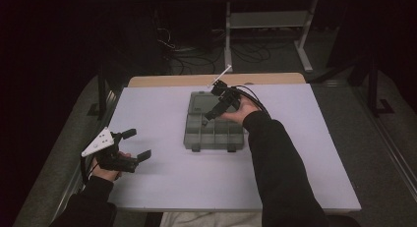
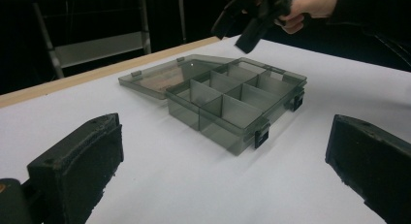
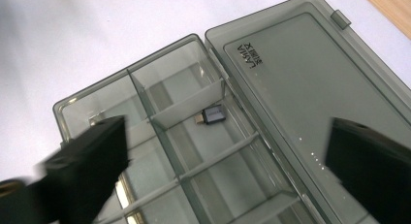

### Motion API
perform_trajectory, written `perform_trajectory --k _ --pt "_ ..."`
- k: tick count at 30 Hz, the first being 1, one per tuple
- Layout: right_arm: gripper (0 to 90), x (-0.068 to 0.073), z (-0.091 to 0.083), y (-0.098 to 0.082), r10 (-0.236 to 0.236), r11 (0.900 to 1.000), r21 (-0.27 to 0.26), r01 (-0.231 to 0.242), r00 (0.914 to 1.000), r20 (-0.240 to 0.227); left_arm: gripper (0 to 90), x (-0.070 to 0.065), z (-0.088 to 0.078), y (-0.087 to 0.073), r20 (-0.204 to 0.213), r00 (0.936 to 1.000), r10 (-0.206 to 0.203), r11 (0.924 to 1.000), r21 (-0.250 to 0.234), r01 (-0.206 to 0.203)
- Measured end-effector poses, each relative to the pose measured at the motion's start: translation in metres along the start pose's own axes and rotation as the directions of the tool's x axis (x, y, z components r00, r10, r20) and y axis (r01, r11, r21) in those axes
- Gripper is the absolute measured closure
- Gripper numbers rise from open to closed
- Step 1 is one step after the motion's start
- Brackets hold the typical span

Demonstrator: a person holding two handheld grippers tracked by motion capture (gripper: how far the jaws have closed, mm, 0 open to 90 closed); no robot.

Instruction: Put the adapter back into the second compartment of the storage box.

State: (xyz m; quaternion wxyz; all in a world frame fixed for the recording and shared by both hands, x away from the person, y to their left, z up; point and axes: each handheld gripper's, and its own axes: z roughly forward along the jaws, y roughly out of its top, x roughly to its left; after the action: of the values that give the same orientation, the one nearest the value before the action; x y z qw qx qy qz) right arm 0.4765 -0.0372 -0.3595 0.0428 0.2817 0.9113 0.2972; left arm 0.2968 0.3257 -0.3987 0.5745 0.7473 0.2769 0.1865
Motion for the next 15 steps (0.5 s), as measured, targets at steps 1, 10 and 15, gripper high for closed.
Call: perform_trajectory --k 1,10,15 --pt "0.0 0.0 -0.002 -0.001 0.004 1.0 -0.003 -0.004 1.0 -0.005 0.0 0.0 0.0 0.0 -0.001 1.0 0.0 1.0 0.0 0.0" --pt "0.0 -0.004 -0.012 -0.017 0.034 0.998 -0.047 -0.035 0.9992 -0.022 0.0 0.0 0.0 0.0 -0.002 1.0 -0.001 1.0 0.0 0.001" --pt "0.0 -0.005 -0.017 -0.028 0.048 0.996 -0.071 -0.049 0.9986 -0.021 0.0 0.0 0.001 0.0 -0.002 1.0 0.0 1.0 0.005 0.0"
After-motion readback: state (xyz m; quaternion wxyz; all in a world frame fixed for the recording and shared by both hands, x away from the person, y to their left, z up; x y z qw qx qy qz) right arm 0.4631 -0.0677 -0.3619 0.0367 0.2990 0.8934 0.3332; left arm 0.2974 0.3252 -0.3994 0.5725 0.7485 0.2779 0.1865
